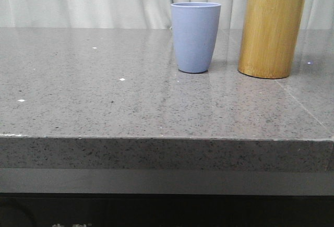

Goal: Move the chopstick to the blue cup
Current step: 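Reach the right gripper into the bamboo cup and grasp the pink stick, then lift the pink stick with the right gripper and lower it into the blue cup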

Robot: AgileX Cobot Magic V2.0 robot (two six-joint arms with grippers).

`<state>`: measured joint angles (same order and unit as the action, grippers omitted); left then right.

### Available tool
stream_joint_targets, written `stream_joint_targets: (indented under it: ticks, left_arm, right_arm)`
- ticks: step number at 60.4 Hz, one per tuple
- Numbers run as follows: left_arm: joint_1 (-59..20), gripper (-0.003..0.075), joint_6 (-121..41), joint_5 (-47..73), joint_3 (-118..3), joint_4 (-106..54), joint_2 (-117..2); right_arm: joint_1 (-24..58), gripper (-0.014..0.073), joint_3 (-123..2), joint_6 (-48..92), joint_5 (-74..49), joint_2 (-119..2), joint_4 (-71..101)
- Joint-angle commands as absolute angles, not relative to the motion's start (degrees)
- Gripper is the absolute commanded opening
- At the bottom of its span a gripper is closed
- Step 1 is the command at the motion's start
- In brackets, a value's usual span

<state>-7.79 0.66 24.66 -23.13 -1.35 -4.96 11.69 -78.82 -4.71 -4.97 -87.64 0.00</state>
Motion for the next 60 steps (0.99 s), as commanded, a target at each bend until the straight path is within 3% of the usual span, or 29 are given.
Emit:
stream_joint_targets:
  ticks: [1, 17, 29, 43, 60]
  left_arm:
    - [-7.7, -0.0019, 1.2, 19.8, -24.5, -2.0, -5.8]
    - [-7.7, -0.0019, 1.2, 19.8, -24.5, -2.0, -5.8]
    - [-7.7, -0.0019, 1.2, 19.8, -24.5, -2.0, -5.8]
    - [-7.7, -0.0019, 1.2, 19.8, -24.5, -2.0, -5.8]
    - [-7.7, -0.0019, 1.2, 19.8, -24.5, -2.0, -5.8]
  right_arm:
    - [12.3, -0.0068, -81.0, -4.2, 4.7, -81.9, -0.6]
    - [19.7, -0.0068, -81.9, -4.2, 15.0, -79.0, -0.6]
    - [25.9, -0.0068, -85.7, -4.2, 15.2, -83.8, -0.7]
    - [26.6, -0.0063, -85.9, -4.2, 12.6, -91.7, -0.7]
    - [26.6, 0.0115, -85.9, -4.2, 8.3, -97.4, -0.7]
